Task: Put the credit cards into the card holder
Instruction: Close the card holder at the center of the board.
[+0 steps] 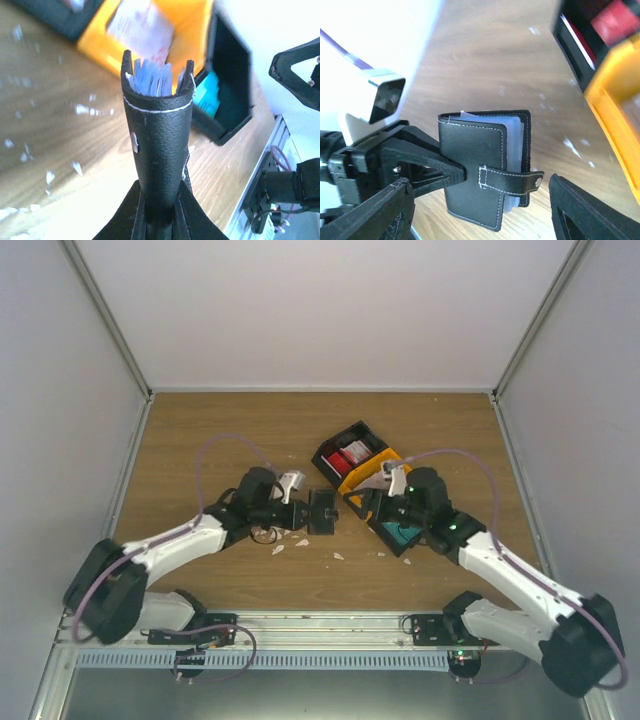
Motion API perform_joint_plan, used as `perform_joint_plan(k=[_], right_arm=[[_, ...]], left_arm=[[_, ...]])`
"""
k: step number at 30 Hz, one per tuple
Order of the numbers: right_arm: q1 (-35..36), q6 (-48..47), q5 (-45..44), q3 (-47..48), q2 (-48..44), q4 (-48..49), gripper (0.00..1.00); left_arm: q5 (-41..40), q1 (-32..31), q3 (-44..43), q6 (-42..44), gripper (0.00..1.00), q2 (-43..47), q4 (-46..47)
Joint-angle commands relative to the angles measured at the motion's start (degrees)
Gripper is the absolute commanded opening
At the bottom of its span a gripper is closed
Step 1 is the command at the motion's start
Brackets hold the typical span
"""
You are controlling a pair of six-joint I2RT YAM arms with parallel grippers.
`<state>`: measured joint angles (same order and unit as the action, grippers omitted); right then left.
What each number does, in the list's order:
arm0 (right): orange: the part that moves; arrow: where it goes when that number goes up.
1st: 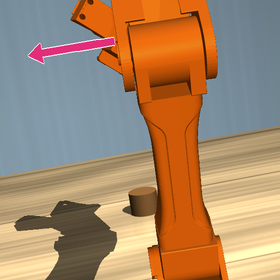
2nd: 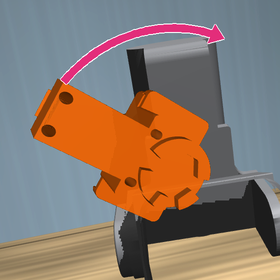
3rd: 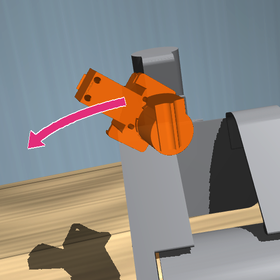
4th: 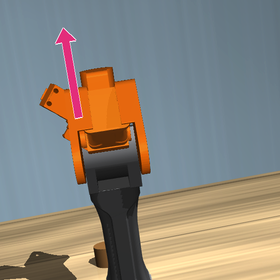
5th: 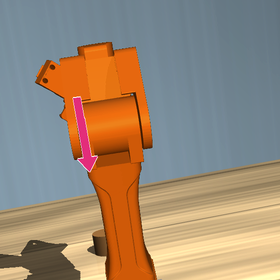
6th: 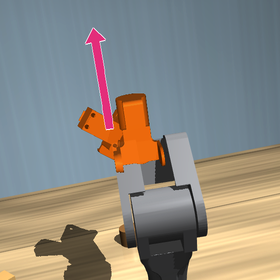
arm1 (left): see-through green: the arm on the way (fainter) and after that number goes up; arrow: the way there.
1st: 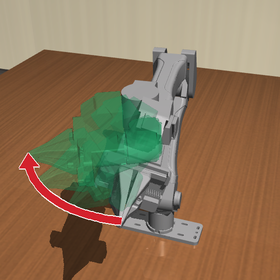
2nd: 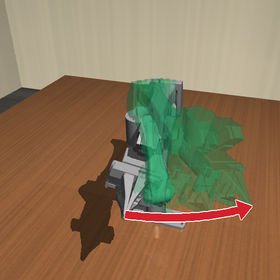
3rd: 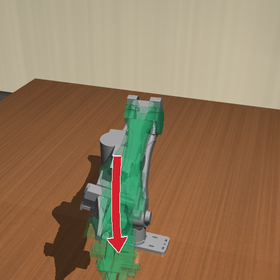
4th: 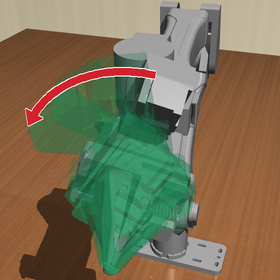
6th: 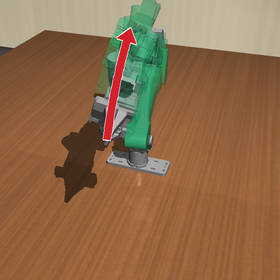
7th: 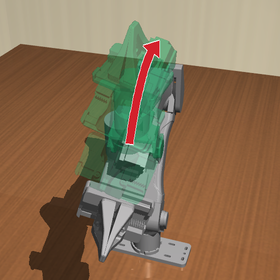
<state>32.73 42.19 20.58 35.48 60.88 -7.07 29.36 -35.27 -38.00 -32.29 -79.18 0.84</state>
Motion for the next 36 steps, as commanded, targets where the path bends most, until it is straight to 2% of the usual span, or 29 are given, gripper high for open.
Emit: perform_joint_plan(k=[1,7,11,18,24,27,36], right_arm=[[-0.25,4.68,1.41,4.32,-7.08,-0.6,0.77],[-0.28,13.0,10.35,12.91,-6.4,4.29,0.84],[-0.24,17.57,15.27,18.47,-3.38,6.15,0.87],[0.67,23.74,18.86,23.68,0.99,11.25,0.91],[2.27,27.48,18.97,25.17,2.81,13.86,0.94],[2.66,28.74,18.66,24.88,2.17,17.51,0.93],[3.13,35.66,17.67,26.19,6.87,17.92,0.9]], left_arm=[[-10.49,-0.15,-1.8,7.36,0.0,12.29,-3.57],[-22.04,-0.5,-10.21,9.84,0.0,19.97,-6.65],[-24.06,-0.92,-13.63,18.84,0.0,22.97,-2.23],[-20.12,-1.03,-12.47,47.44,0.0,26.4,12.08],[-12.93,-1.72,-8.97,69.37,0.0,26.49,18.67],[-15.6,-1.8,-8.31,75.15,0.0,25.46,21.22],[-13.86,-2.85,-7.09,89.71,0.0,25.1,22.55]])
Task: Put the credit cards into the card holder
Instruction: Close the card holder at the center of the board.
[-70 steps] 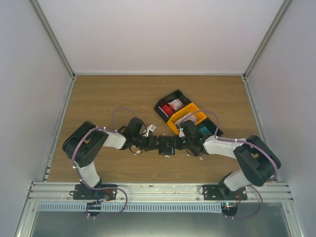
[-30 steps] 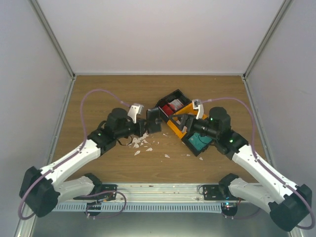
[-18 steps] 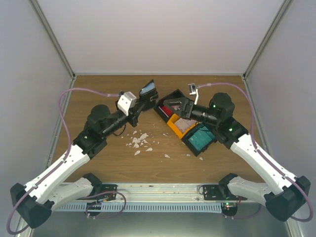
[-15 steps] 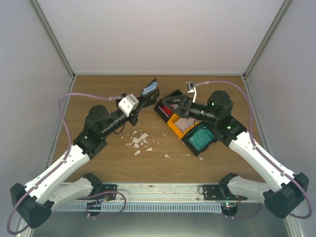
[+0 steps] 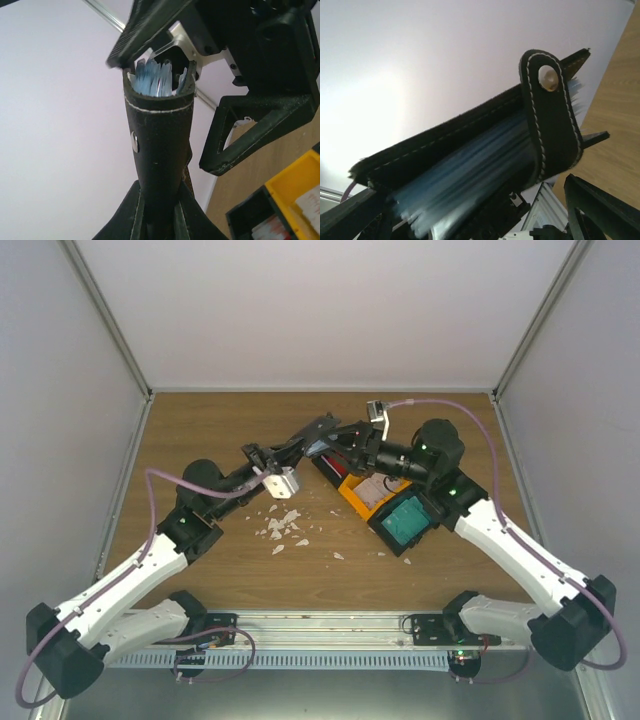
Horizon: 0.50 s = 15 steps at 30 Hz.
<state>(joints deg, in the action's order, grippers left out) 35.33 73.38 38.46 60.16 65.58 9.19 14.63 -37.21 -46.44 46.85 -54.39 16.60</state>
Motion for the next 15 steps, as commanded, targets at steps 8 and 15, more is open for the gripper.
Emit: perform_joint_plan(k=[8,15], right_arm=[[0.28,6.2,-0.35,2.6,3.73,-1.24,0.81],[-0.72,7.32,-3.36,0.85,2.18,-6.3,0.47]], left_arm=[[-3.87,-0.93,1.87,24.6,0.0,-2.97,6.68],[-5.71,-0.88,3.25,29.13,0.0,-4.34,9.2]])
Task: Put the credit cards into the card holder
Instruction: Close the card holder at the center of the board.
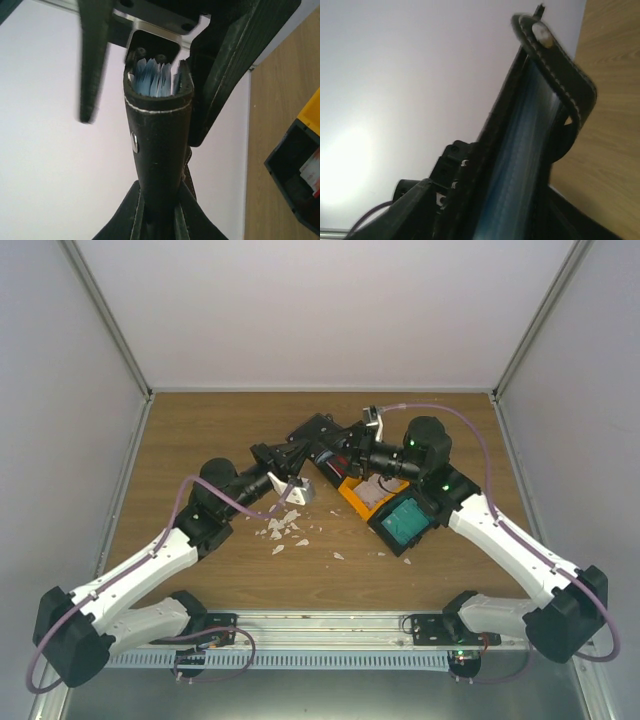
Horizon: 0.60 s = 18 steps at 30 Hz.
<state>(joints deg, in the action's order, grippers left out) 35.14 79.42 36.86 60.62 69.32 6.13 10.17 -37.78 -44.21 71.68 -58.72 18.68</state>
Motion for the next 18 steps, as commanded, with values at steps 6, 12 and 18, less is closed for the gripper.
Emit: perform_joint_plan(k=[6,12,18], right_arm=[[-1.02,-1.39,-2.29,0.36,-1.51,-0.87,0.04],[-1.42,-6.47,-2.59,-2.39,-3.34,6.15,0.01],[-1.56,-14.71,-5.62,-5.01,-7.28,6.02,0.01]], left_arm=[[-3.51,-0.43,1.33,-9.9,0.21,1.34,9.9],[-5.93,-0.55,-6.94,-55.6,0.61,6.9,-6.53],[5.29,-0.54,-9.54,-95.65,0.65,6.55,-21.79]])
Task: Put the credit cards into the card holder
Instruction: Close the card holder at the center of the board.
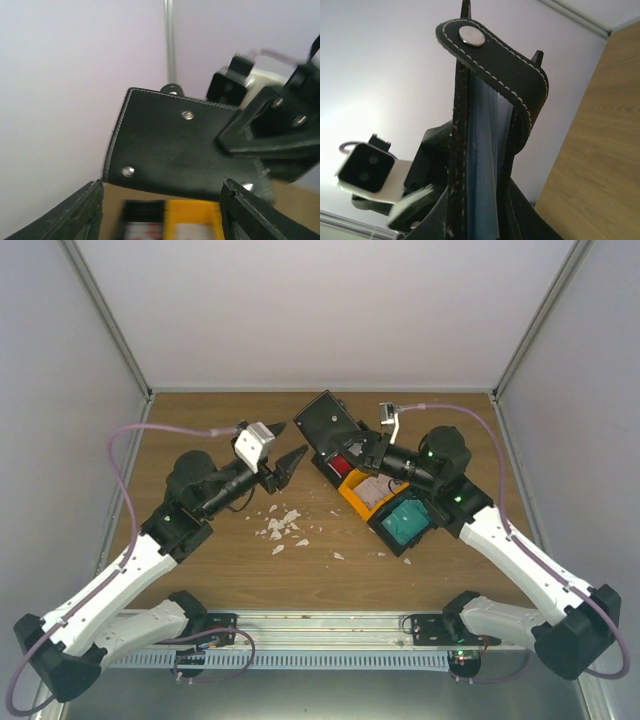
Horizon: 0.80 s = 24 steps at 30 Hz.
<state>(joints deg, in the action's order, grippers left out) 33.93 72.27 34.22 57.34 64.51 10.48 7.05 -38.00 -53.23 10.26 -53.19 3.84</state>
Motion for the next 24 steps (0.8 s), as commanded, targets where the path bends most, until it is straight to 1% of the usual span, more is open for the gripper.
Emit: perform_joint_plan(k=[1,2,3,6,9,11,13,15,18,20,22,24], right_arm=[[-0.36,-8.59,-3.34,-2.07,-2.99,1.27,0.01],[-0.36,-9.06,-3.69,-2.68,-3.47,1.04,0.01],[-0.35,-9.29,-3.97,-3.3,-3.87,1.52,0.0],[-0.36,-9.63,-2.39,-5.35,-4.56,4.47,0.01],[-0.36,-8.1,0.34,-7.9,-4.28,7.78,0.01],[-0.23,-5.53,2.37,-10.62,-3.93,12.54,0.01],[0.29,-3.12,3.48,-13.57,-3.51,16.36,0.01],[1.33,-1.98,3.57,-15.19,-2.91,18.26,0.01],[2.56,-0.75,3.52,-17.0,-1.65,20.95,0.01],[3.87,0.98,2.56,-18.38,-0.85,22.73,0.0],[5.44,2.77,1.98,-19.97,0.41,24.4,0.0],[6.74,6.06,1.96,-22.28,1.69,29.03,0.0]], left_arm=[[11.44,-0.32,1.14,-39.11,0.66,1.64,-5.14],[14.36,-0.32,3.72,-43.07,0.67,2.52,-1.26],[15.6,-0.32,6.61,-48.06,0.68,3.64,2.64],[17.62,-0.32,15.85,-61.5,0.71,5.85,17.7],[18.39,-0.41,20.86,-68.2,0.74,4.85,26.58],[18.59,-0.41,21.92,-69.94,0.75,3.59,29.56],[18.44,-0.5,21.79,-69.86,0.77,2.48,29.93],[17.46,-0.5,22.55,-70.27,0.81,2.02,31.09],[13.88,-0.5,24.7,-71.1,0.82,2.52,32.51],[12.17,-0.5,25.74,-71.76,0.8,2.55,33.25],[10.73,-0.49,26.7,-72.04,0.76,2.64,34.26],[9.9,-0.5,26.93,-72.0,0.67,2.19,34.28]])
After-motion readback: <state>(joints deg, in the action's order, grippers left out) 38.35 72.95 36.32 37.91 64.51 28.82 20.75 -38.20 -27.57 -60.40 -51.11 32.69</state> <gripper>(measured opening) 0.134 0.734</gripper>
